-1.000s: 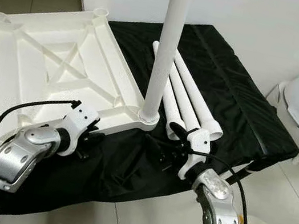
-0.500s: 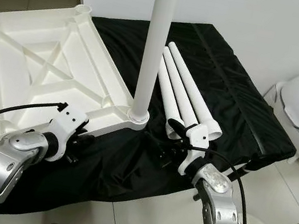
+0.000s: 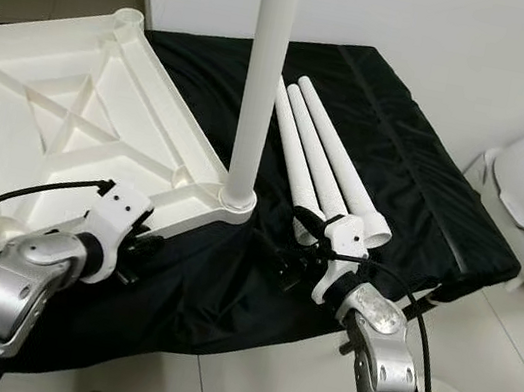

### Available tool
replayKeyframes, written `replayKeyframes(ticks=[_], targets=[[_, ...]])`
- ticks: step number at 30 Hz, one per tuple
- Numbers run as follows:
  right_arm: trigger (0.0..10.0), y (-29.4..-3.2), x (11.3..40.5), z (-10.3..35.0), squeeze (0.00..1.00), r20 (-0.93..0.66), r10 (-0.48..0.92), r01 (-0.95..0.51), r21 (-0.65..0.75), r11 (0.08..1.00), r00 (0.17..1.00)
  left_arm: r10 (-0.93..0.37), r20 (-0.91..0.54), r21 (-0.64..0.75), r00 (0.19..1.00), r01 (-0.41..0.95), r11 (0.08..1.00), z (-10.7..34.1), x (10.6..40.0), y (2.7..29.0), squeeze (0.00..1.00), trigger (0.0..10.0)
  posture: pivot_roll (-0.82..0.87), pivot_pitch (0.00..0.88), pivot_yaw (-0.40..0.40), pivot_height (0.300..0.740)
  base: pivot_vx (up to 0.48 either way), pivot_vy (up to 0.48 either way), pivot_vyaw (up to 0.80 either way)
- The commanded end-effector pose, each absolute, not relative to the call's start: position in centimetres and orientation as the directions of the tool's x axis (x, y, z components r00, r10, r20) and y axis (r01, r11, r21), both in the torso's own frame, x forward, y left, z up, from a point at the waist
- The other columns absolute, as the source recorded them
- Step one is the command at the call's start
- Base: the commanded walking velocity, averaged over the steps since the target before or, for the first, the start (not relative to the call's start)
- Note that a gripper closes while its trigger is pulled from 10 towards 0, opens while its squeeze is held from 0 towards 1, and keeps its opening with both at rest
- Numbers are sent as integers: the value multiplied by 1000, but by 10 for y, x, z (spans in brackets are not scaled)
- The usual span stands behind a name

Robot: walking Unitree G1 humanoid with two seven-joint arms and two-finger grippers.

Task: Building children table

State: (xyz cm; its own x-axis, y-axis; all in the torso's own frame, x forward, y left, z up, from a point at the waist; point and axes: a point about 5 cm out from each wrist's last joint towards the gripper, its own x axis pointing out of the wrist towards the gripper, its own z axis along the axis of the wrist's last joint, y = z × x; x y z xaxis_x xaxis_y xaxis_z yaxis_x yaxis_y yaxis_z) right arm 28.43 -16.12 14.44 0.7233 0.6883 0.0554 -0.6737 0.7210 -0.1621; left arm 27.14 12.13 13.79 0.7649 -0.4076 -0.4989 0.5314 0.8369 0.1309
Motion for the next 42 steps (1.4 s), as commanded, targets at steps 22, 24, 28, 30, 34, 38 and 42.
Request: replayKeyframes(ticks=[22,24,28,30,34,38,42], targets=[[10000,-163,276,143,0,84,646,-627,-175,759,759,-501,-379,214,778,600,771,144,294,51,0,10000,-95,109,13,740,0,0,0],[10000,-163,277,144,0,85,645,-626,-175,760,760,-520,-324,204,790,595,777,154,296,46,0,10000,-94,109,11,740,0,0,0],[10000,-162,279,144,0,87,645,-626,-174,760,759,-559,-261,210,787,612,763,163,298,38,0,10000,-80,108,4,740,0,0,0],[10000,-160,280,145,0,89,647,-628,-175,758,757,-570,-252,199,782,618,760,165,300,34,0,10000,-80,109,7,740,0,0,0],[10000,-159,282,146,0,93,649,-629,-177,757,755,-585,-262,197,768,636,746,164,301,28,0,10000,-78,108,6,740,0,0,0],[10000,-158,282,147,0,98,650,-629,-180,756,754,-596,-256,213,761,646,733,166,302,22,0,10000,-83,109,10,740,0,0,0],[10000,-159,280,145,0,95,646,-625,-179,760,758,-585,-253,225,770,635,739,170,304,31,0,10000,-78,112,10,740,0,0,0]])
